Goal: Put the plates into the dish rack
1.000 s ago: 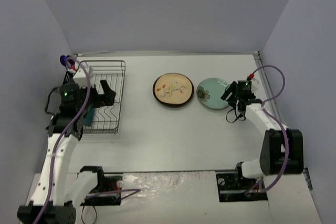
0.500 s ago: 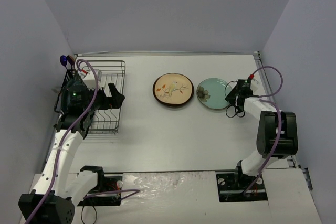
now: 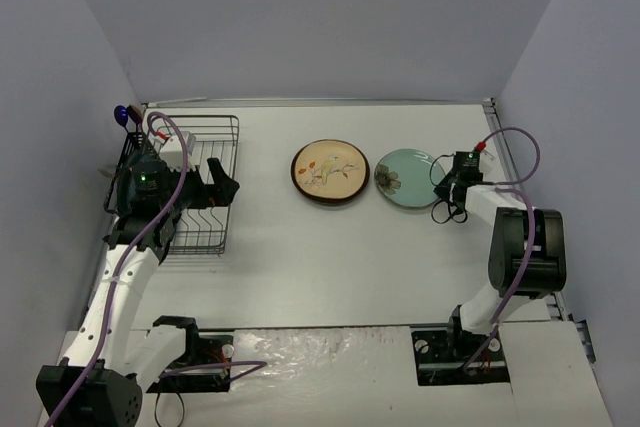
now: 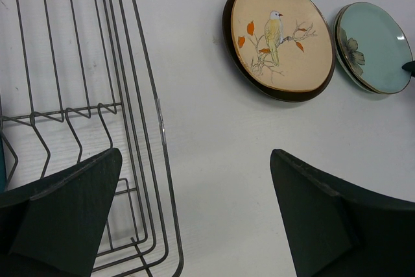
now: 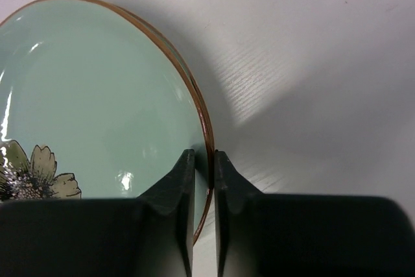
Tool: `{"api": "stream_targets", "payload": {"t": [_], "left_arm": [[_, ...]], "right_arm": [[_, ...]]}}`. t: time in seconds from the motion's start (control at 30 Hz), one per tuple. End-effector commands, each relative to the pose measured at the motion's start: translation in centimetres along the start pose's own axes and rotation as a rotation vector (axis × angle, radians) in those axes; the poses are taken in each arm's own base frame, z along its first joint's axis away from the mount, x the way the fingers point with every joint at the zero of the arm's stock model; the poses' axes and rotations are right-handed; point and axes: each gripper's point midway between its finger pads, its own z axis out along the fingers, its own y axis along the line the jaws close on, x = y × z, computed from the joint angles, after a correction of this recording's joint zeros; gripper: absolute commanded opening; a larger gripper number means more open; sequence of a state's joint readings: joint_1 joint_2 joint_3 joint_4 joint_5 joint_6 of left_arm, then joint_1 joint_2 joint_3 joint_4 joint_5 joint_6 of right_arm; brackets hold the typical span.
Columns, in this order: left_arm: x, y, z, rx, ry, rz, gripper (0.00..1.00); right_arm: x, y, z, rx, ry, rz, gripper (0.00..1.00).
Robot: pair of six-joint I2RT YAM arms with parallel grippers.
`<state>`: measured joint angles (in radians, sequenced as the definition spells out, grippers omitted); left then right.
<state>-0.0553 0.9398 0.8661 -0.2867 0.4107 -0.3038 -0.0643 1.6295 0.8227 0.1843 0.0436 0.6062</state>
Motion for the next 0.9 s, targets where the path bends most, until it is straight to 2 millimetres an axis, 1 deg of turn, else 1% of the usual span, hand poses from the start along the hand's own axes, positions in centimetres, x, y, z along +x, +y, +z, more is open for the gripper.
{"api": "stream_targets", "payload": {"t": [0.0, 0.2, 0.37, 0.47, 0.53, 0.67, 0.87], "left_arm": [[-2.9, -0.8, -0.3, 0.023, -0.089, 0.027, 0.97], [-2.7, -0.7, -0.3, 0.020, -0.084, 0.023, 0.97], [-2.7, -0.7, -0.3, 0.020, -0.082, 0.024, 0.97], [-2.6, -0.7, -0.3, 0.019, -0.079, 0.023, 0.97], [-2.6, -0.6, -0.3, 0.019, -0.081, 0.023, 0.97], [-2.6, -0.6, -0.2, 0.017, -0.075, 0.018, 0.97], [-2.6, -0.6, -0.3, 0.014, -0.076, 0.022, 0.97]], "right_arm": [[-2.7, 1.3, -1.5, -0.043, -0.085, 0.018, 0.00], [-3.3, 1.2, -3.5, -0.062, -0.107, 0.032, 0.00], [-2.5, 0.6, -4.4, -0.070, -0.087, 0.057, 0.00], [-1.5, -0.2, -4.8, -0.078, -0.070, 0.074, 0.00], [-0.8, 0.0, -5.3, -0.114, -0.044, 0.078, 0.00], [-0.4, -0.5, -6.1, -0.137, -0.040, 0.113, 0.00], [0.1, -1.0, -6.7, -0.153, -0.032, 0.128, 0.00]]}}
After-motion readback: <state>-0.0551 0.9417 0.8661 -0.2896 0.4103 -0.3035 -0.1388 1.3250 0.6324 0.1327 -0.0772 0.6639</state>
